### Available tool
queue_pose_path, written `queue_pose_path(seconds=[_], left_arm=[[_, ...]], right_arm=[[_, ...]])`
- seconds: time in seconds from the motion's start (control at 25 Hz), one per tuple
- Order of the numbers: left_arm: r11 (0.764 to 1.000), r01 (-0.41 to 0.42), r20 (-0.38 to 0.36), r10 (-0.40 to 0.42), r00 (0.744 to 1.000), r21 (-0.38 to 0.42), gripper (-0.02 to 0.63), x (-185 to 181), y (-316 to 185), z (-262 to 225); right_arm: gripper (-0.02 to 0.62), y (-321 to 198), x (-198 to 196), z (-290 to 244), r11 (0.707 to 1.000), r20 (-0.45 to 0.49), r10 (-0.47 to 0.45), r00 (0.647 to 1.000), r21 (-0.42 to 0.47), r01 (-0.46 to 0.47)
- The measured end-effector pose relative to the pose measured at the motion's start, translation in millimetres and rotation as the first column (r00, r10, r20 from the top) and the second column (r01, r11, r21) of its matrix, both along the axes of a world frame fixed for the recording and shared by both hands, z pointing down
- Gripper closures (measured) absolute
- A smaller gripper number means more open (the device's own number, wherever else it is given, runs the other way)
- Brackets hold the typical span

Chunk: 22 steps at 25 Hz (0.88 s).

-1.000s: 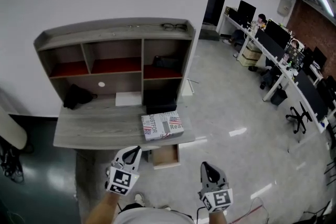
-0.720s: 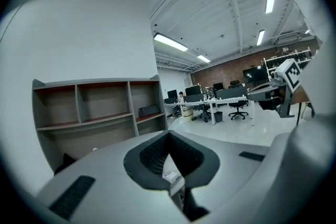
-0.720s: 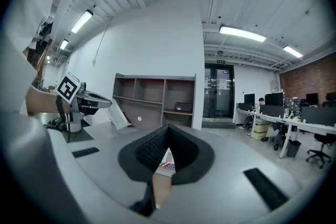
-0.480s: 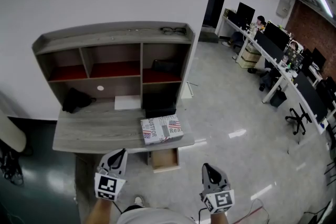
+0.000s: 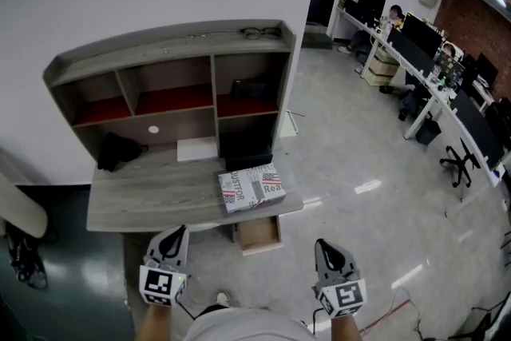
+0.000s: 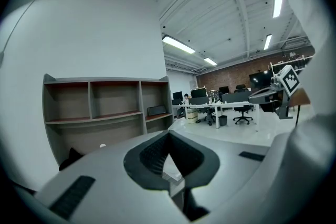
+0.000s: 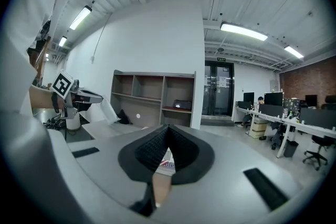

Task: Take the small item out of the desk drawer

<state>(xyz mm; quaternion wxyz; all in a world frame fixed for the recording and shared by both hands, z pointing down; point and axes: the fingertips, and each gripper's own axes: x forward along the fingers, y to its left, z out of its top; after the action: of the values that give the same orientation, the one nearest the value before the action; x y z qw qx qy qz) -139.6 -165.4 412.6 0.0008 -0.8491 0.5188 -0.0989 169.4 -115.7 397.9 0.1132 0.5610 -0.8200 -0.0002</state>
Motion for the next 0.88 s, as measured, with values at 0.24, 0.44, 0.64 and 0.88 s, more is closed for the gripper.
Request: queue_pose_path(seconds=[0.24,0.44,0.64,0.88], left_arm=[[0.999,0.042,-0.032,-0.041,0.999,0.017,0.589,-25,9,-9],[0.998,0.060,-0.035,-0.059,0.998,0.030,0.589,-43,15,-3],[0.999,0.049,-0.041,-0.049,0.998,0.016,0.589,-48,17,-1],[0.999,0.035,-0.040,-0.035,0.999,0.010,0.589,-56,18,-5]], right_arm=[[0.574,2,12,-4,0.998,-0.006,0.061,0.998,-0.006,-0.061],[0.574,7,30,-4,0.991,-0.009,0.136,0.991,-0.015,-0.137],[0.574,4,26,-2,0.989,-0.010,0.149,0.989,-0.019,-0.150],[0.574,0,5,2,0.991,-0.006,0.131,0.991,-0.031,-0.131]])
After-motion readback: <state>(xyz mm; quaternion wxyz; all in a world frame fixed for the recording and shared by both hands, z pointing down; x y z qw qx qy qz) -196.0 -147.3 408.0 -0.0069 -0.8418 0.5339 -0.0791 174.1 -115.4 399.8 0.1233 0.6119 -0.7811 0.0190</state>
